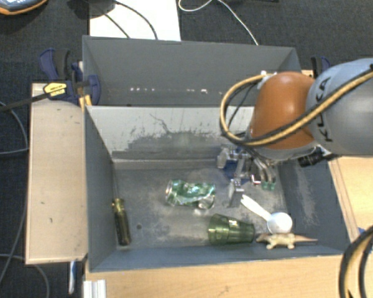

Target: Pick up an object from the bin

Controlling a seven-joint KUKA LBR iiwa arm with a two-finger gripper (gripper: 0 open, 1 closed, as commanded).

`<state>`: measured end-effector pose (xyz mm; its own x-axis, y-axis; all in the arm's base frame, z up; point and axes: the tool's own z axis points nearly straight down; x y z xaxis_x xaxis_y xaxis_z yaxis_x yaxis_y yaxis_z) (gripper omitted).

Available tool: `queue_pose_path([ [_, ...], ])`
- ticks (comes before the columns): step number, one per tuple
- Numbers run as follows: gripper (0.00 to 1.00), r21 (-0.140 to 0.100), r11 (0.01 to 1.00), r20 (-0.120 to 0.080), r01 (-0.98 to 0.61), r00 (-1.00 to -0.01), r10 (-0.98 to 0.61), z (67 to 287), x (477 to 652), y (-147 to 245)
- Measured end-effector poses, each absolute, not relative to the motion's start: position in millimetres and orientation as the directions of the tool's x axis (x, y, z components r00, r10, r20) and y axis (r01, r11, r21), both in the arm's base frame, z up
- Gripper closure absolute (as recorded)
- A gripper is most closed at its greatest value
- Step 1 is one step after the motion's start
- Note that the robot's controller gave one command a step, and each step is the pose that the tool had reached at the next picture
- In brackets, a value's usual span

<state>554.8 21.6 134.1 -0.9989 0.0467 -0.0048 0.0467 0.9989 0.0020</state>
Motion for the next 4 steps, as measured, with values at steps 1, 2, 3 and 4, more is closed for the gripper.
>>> queue_pose_path([
  [1,0.0,-0.001,0.974,-0.013,-0.227,-0.974,-0.227,78,567.8,-16],
  [2,1.0,0.003,0.997,-0.004,0.079,-0.997,0.079,71,561.4,2],
  [3,1.0,0.003,0.997,-0.003,0.079,-0.997,0.079,71,561.4,2],
  [4,1.0,0.005,0.975,-0.007,0.223,-0.975,0.223,71,585.9,45],
])
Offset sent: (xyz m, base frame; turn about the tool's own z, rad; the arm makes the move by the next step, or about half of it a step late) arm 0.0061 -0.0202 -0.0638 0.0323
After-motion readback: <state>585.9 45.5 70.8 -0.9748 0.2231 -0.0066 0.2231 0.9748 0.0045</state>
